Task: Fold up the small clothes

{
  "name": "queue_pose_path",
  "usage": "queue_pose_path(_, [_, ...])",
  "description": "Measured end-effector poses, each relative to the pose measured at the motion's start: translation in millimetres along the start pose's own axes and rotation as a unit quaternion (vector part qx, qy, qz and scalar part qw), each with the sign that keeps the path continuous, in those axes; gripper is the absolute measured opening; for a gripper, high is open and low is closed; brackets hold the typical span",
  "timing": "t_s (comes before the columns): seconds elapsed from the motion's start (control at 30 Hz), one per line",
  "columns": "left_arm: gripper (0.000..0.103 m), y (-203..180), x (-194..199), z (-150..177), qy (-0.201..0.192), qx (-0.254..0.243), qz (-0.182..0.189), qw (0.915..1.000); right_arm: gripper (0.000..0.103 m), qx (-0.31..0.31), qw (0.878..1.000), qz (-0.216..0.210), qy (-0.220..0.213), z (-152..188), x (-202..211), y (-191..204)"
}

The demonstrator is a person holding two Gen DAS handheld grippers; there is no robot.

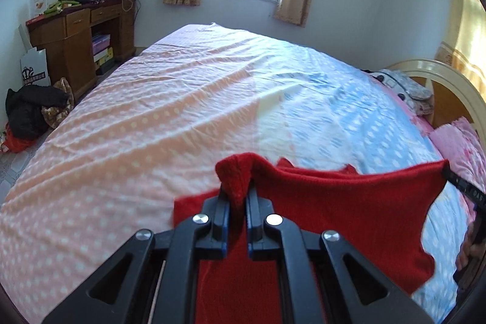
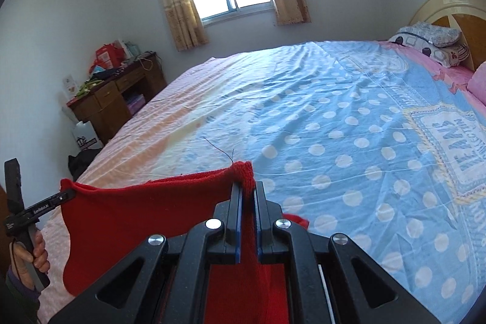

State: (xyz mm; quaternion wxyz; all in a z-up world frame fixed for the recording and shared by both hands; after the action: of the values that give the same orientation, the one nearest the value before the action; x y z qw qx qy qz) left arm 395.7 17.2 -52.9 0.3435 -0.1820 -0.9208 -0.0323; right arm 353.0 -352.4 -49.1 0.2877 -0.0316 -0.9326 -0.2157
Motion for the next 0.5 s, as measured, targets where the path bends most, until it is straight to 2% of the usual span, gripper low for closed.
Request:
queue_pose_path(0.13, [0.008,5,-39,-5,0.018,0.005,-0.028,0.9994,0.006,-0.016,0.999,0.024,0.015,0,-44,-13])
queue_pose_path(0.3, [0.008,5,-77,13,0.055,0.011,-0.038,0.9977,0.006,-0.018,0.997,0.067,0.024,12,-84,-33])
queue_pose_path(0.4, [0.011,5,-90,25,0.082,0.014,-0.037,0.9959,0.006,-0.013,0.995,0.095,0.035,23,-100,-43])
queue_pose_path(0.43, [0.015,7,-90,26,0.083,0.018,-0.036,0.9958,0.006,-0.016,0.994,0.101,0.045,27,-107,-48])
queue_pose_path(0.5, [0.017,10,-88,26,0.082,0.027,-0.03,0.9958,0.006,-0.039,0.991,0.105,0.068,32,-118,-60])
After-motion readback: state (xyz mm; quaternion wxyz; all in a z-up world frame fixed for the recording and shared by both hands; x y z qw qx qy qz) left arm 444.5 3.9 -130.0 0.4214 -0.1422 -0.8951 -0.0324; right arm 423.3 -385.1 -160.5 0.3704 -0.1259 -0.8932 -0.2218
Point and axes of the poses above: each gripper's, at about its wrist camera, not at the fingertips, and x roughly against the way its jaws point, y to its left, z to its underside, the point moved 5 cm from there along -x, roughly the way its jaws point, and after that the axes turned 11 degrees about -x, right-handed, at the moved point
